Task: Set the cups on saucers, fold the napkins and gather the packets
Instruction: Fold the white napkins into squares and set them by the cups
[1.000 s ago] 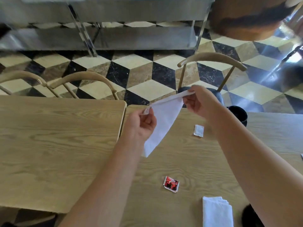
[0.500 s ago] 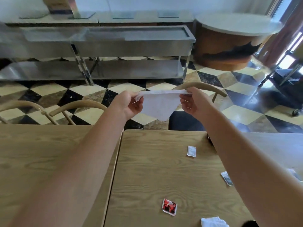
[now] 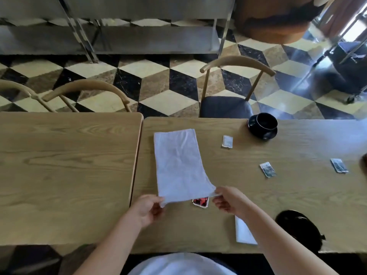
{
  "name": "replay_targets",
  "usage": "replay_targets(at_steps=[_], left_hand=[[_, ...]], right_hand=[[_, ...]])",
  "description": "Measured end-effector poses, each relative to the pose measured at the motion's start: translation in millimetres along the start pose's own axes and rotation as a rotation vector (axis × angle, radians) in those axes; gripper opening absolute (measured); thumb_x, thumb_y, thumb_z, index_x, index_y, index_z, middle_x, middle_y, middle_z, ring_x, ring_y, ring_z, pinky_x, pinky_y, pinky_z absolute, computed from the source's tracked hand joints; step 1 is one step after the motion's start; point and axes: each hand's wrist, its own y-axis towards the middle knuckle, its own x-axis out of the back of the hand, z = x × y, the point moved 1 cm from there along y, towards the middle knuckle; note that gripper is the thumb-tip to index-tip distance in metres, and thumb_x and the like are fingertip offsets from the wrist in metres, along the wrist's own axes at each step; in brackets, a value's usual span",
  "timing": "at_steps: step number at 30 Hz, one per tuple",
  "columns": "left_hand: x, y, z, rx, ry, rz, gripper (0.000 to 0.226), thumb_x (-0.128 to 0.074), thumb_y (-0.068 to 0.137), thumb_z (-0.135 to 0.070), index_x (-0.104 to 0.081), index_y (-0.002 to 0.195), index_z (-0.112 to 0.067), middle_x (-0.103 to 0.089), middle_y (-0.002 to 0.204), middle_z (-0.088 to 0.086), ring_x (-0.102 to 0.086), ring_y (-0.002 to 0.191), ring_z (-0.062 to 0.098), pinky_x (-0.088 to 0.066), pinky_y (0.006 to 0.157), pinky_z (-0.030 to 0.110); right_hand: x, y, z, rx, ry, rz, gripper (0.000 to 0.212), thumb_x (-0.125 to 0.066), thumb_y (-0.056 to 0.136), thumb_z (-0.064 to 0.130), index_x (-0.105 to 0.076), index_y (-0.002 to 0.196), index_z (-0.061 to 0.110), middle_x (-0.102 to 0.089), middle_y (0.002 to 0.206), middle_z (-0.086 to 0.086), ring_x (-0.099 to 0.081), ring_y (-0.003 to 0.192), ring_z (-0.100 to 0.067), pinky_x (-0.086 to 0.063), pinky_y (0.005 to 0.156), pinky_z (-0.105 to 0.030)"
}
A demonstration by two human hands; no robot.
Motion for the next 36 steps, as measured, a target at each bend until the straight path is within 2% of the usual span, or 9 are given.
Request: replay_targets(at_steps=[5,9,12,16,20,23,27,31,36], left_hand=[[27,3,59,0.198,0.06,-0.047,0.009,-0.061,0.082,0.016,-0.061,0.085,0.008,-0.058,0.055,0.016,-0.058,0.043,0.022,-0.054,0.042,0.031],[31,6,47,0.055,-0.045,-0.09,0.063,-0.063,0.081,0.017,-0.043,0.127,-0.022,-0.067,0.069,0.021,-0.063,0.047,0.024,-0.057,0.046,0.035],[23,8,20,-0.07,-0.078,-0.046,0.041,-0.053,0.089,0.016,-0.061,0.123,-0.006,-0.073,0.086,0.026,-0.069,0.053,0.026,-0.058,0.047,0.034],[10,18,-25,-0.123,-0.233,0.06,0.024,-0.041,0.088,0.008,-0.058,0.105,0.009,-0.074,0.092,0.032,-0.077,0.078,0.035,-0.065,0.067,0.043],[18,41,-68,-0.159,-0.252,0.141,0.026,-0.039,0.083,0.012,-0.054,0.104,0.012,-0.072,0.111,0.031,-0.073,0.106,0.039,-0.063,0.084,0.038],[23,69,-95,-0.21,0.034,0.01,0.017,-0.064,0.09,0.001,-0.064,0.103,0.011,-0.078,0.096,0.022,-0.078,0.085,0.028,-0.063,0.065,0.03],[23,118,-125,-0.294,0.303,-0.211,0.016,-0.068,0.093,-0.017,-0.062,0.086,-0.004,-0.07,0.055,0.007,-0.055,0.038,0.017,-0.047,0.04,0.023],[21,166,-144,-0.342,0.374,-0.311,0.022,-0.067,0.093,-0.025,-0.065,0.077,-0.009,-0.06,0.045,-0.001,-0.047,0.039,0.015,-0.039,0.042,0.022],[18,204,-151,-0.335,0.351,-0.364,0.02,-0.065,0.093,-0.025,-0.061,0.074,-0.017,-0.064,0.046,-0.002,-0.048,0.034,0.011,-0.044,0.045,0.023]], right_hand=[[-4,-8,-51,-0.178,-0.384,0.021,0.013,-0.058,0.086,0.018,-0.066,0.078,0.01,-0.068,0.057,-0.003,-0.055,0.043,-0.015,-0.039,0.046,-0.017],[-4,-13,-40,-0.017,-0.504,-0.052,0.005,-0.063,0.083,0.015,-0.065,0.085,0.01,-0.075,0.068,-0.005,-0.063,0.052,-0.013,-0.046,0.048,-0.017],[-8,-8,-11,0.186,-0.376,-0.116,0.018,-0.064,0.081,0.004,-0.055,0.094,0.013,-0.073,0.069,-0.009,-0.064,0.048,-0.012,-0.044,0.042,-0.018],[-11,7,41,0.241,-0.096,-0.008,0.019,-0.059,0.091,0.001,-0.072,0.104,0.008,-0.076,0.084,-0.012,-0.073,0.06,-0.014,-0.05,0.046,-0.019],[-8,27,82,0.195,0.03,0.119,0.02,-0.057,0.091,0.005,-0.076,0.098,0.005,-0.079,0.102,-0.011,-0.077,0.092,-0.021,-0.058,0.069,-0.026],[-7,49,107,0.27,-0.1,0.134,0.014,-0.071,0.084,0.007,-0.079,0.096,0.01,-0.079,0.103,-0.006,-0.075,0.098,-0.017,-0.056,0.087,-0.029],[-17,86,137,0.347,-0.298,-0.044,0.011,-0.076,0.086,0.026,-0.078,0.082,0.016,-0.073,0.072,0.005,-0.058,0.057,-0.007,-0.046,0.055,-0.018],[-27,133,155,0.361,-0.344,-0.114,0.019,-0.076,0.086,0.029,-0.071,0.074,0.015,-0.037,0.053,0.007,-0.03,0.049,-0.013,-0.025,0.049,-0.025],[-37,175,166,0.369,-0.355,-0.148,0.019,-0.075,0.084,0.027,-0.065,0.079,0.012,-0.035,0.057,0.002,-0.03,0.053,-0.017,-0.025,0.053,-0.028]])
